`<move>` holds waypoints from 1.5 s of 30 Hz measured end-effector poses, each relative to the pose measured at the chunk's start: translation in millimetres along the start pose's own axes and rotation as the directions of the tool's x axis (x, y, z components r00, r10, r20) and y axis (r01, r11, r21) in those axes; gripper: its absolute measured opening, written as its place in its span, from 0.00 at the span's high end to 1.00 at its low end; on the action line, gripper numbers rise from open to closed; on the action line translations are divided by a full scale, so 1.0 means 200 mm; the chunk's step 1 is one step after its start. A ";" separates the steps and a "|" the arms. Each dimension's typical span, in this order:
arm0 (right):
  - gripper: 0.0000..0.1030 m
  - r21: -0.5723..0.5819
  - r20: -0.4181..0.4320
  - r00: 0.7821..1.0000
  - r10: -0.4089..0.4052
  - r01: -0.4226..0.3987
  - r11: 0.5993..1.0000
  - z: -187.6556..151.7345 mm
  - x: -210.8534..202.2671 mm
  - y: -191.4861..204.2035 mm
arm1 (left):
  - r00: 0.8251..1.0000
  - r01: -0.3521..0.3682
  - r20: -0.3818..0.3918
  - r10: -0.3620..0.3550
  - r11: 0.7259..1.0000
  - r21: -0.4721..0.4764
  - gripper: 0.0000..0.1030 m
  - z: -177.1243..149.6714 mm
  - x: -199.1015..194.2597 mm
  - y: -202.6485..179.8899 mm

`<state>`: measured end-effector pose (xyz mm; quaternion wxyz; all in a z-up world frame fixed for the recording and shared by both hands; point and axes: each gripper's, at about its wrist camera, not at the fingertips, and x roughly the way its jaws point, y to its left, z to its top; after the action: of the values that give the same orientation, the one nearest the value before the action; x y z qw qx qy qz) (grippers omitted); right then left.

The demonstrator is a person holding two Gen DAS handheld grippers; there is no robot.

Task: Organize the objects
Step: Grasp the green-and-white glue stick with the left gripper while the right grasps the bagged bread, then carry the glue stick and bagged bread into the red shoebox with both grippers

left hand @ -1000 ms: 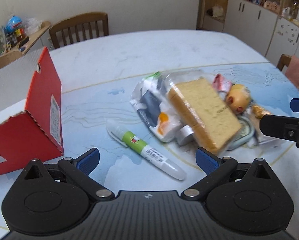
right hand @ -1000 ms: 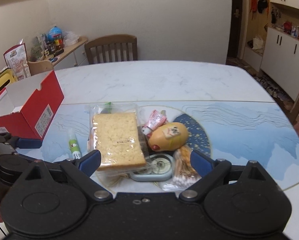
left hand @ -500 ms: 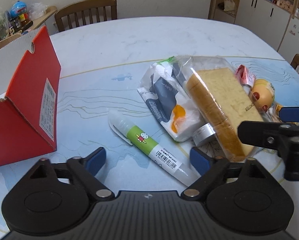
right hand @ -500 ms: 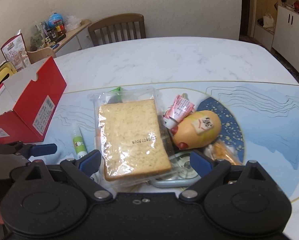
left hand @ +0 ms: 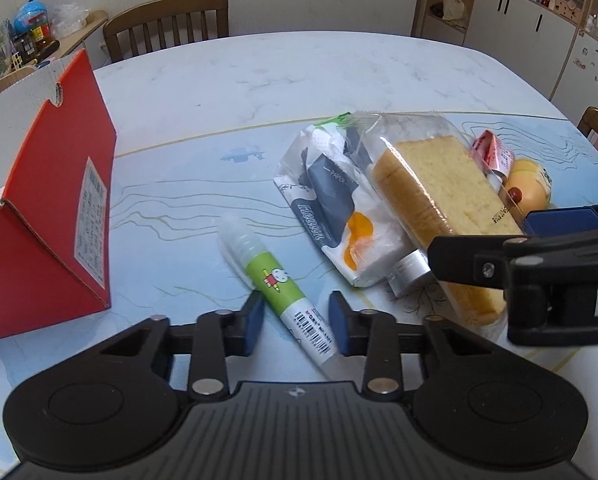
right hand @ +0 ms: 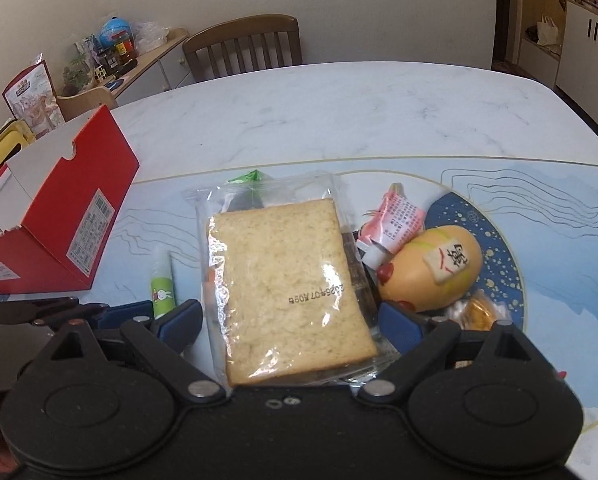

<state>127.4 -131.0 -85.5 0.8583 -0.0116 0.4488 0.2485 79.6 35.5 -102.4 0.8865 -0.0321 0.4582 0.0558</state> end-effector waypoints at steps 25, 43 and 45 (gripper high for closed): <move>0.34 -0.044 0.058 0.998 0.004 -0.001 0.999 -0.03 -0.18 0.04 | 0.996 0.083 0.049 -0.079 0.993 -0.088 0.84 -0.05 -0.13 0.14; 0.39 -0.085 0.116 0.993 0.031 -0.021 0.996 0.01 -0.36 0.19 | 0.974 0.151 0.189 -0.122 0.977 -0.152 0.84 0.01 -0.49 0.35; 0.40 -0.088 0.128 0.991 0.039 -0.027 0.996 0.04 -0.38 0.22 | 0.971 0.153 0.206 -0.119 0.976 -0.158 0.84 0.03 -0.53 0.38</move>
<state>78.0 -122.3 -14.0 0.8801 -0.0249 0.3812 0.2819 14.9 104.1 -12.8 0.9228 -0.1347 0.3591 0.0372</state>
